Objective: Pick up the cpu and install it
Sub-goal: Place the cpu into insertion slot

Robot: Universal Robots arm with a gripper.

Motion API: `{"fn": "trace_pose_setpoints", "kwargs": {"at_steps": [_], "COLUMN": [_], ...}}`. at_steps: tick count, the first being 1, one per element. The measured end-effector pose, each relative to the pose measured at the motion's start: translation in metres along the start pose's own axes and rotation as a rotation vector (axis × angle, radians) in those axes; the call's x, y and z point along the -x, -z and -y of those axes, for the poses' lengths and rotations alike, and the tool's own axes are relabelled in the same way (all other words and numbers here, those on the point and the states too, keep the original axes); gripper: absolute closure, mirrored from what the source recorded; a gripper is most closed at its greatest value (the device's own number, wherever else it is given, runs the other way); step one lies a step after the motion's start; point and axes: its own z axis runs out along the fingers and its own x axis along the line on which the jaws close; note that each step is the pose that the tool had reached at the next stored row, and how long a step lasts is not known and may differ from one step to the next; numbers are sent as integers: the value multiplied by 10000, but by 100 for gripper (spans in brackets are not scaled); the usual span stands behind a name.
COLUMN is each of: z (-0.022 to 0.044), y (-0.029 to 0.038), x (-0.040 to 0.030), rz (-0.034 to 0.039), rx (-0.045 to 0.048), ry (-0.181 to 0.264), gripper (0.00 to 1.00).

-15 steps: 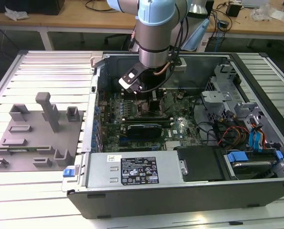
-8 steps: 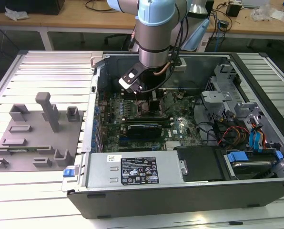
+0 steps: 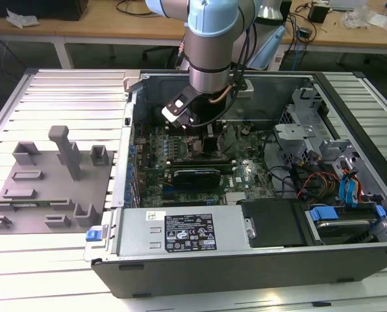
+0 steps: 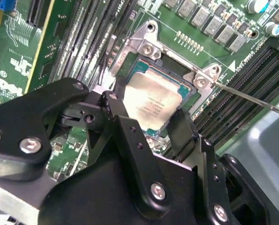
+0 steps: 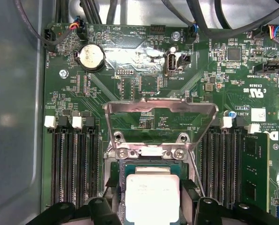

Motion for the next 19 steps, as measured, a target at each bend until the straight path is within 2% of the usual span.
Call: {"fn": "trace_pose_setpoints", "kwargs": {"at_steps": [6, 10, 14, 17, 19], "z": [1, 0, 0, 0, 0], "y": [5, 33, 34, 33, 34], "x": [2, 2, -1, -2, -1], "rz": [5, 3, -53, -60, -139], "rx": [-4, -3, -3, -3, -3], "ry": [0, 0, -4, -3, -6], "gripper": [39, 39, 39, 39, 39]}}
